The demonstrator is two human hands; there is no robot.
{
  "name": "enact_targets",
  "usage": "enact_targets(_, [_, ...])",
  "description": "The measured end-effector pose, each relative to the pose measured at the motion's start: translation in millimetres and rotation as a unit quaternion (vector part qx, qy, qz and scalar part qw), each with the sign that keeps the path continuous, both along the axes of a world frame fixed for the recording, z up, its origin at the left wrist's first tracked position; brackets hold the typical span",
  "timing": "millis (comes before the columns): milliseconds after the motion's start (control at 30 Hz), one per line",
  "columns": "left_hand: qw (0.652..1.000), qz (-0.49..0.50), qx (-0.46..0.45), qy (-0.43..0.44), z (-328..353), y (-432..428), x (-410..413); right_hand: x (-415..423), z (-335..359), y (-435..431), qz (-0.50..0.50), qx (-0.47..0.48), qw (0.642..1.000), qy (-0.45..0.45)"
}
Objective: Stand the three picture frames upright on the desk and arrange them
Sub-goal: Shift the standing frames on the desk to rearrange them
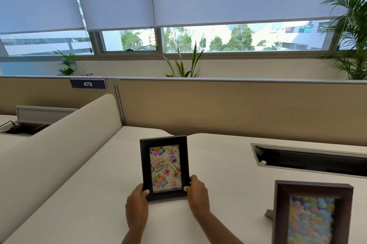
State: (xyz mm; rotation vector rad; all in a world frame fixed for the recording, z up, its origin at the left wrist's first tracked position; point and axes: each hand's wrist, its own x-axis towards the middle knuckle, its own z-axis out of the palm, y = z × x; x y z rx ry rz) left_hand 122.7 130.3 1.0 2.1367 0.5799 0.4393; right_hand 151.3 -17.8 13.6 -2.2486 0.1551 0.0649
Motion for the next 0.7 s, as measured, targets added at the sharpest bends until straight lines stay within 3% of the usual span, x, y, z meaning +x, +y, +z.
enact_targets(467, [1.000, 0.016, -0.005, 0.006, -9.2, 5.9, 0.1, 4.6, -10.8, 3.3, 0.014, -0.004, 1.000, 0.002])
enact_targets(700, [0.998, 0.011, -0.055, 0.015, -9.5, 1.5, -3.7, -5.8, -11.7, 1.1, 0.042, 0.011, 0.999, 0.028])
